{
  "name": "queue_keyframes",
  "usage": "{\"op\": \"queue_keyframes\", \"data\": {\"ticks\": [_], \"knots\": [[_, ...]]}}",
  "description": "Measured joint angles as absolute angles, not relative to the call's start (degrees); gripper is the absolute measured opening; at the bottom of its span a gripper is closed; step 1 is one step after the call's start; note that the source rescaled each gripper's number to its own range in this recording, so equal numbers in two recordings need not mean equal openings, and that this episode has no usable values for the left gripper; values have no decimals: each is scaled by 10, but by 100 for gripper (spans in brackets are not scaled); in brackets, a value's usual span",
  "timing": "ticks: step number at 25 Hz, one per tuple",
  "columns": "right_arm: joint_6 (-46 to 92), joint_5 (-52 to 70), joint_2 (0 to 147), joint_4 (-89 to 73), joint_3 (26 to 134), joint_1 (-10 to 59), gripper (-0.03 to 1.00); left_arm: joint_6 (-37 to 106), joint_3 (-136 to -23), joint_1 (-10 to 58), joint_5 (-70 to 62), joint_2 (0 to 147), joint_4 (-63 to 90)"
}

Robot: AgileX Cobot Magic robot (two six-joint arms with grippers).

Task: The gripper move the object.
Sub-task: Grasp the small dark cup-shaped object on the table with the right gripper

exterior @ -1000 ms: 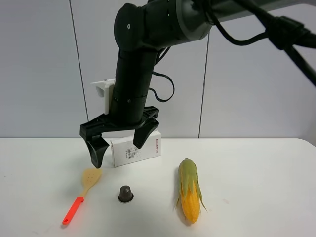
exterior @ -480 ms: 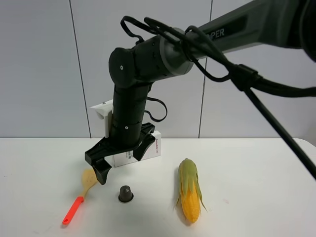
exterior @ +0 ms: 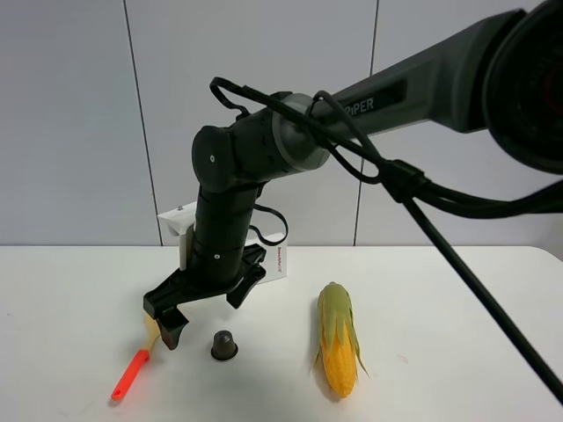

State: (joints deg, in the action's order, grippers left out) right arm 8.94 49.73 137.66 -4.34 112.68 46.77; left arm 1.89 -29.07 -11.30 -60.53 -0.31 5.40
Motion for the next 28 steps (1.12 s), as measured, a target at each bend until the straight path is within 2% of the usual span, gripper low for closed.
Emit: {"op": "queue_keyframes", "data": {"ticks": [6, 28], "knots": [[97, 498, 1387, -42, 1127, 466, 91, 19, -291, -113, -605, -3, 54], [106, 538, 1408, -15, 1127, 455, 90, 18, -291, -113, -605, -3, 54]]}}
